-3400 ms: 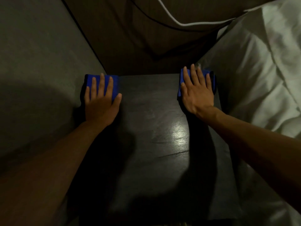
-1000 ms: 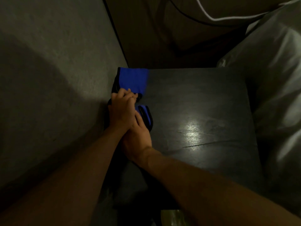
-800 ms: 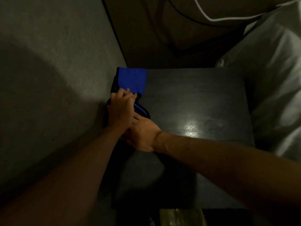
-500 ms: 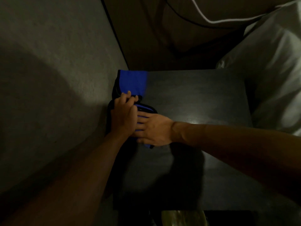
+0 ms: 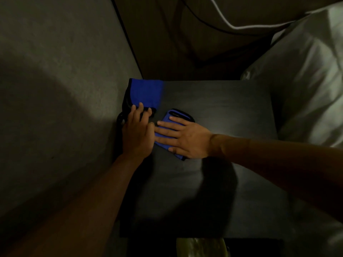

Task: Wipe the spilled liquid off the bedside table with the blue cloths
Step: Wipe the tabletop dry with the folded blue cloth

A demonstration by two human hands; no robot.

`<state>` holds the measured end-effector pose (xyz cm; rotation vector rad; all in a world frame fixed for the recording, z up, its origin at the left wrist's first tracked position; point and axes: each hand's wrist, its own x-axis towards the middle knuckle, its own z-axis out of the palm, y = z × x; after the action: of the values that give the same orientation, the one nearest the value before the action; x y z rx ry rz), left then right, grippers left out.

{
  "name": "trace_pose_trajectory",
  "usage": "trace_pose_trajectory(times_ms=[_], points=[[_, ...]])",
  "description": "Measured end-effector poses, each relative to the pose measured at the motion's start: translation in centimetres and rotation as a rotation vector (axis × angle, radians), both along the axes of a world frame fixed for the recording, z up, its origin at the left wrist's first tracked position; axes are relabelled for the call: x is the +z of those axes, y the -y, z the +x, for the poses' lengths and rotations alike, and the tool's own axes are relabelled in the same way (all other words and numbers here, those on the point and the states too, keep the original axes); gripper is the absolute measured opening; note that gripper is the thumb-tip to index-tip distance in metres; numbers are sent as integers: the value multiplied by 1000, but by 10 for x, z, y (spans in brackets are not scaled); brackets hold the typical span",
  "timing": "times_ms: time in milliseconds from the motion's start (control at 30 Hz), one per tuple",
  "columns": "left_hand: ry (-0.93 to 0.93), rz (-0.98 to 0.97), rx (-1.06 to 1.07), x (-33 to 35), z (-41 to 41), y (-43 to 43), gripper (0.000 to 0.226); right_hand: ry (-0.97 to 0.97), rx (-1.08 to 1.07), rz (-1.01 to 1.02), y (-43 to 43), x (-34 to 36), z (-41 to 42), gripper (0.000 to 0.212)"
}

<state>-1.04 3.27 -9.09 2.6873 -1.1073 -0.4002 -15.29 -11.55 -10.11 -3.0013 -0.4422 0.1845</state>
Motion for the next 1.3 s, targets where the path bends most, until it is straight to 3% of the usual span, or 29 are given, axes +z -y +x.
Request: trace_pose_trajectory(times_ms=[267,700,1300], points=[[55,63,-12,4,-12,-2,57,-53,-116,-52,21,0,-27,60],[-24,76,7,5,-12,-4,65,-90,-254,-72,60,6,-78,60],[-10,-64,52,-2,-26,-22,73,-58,-754,-98,84,2,-150,61]])
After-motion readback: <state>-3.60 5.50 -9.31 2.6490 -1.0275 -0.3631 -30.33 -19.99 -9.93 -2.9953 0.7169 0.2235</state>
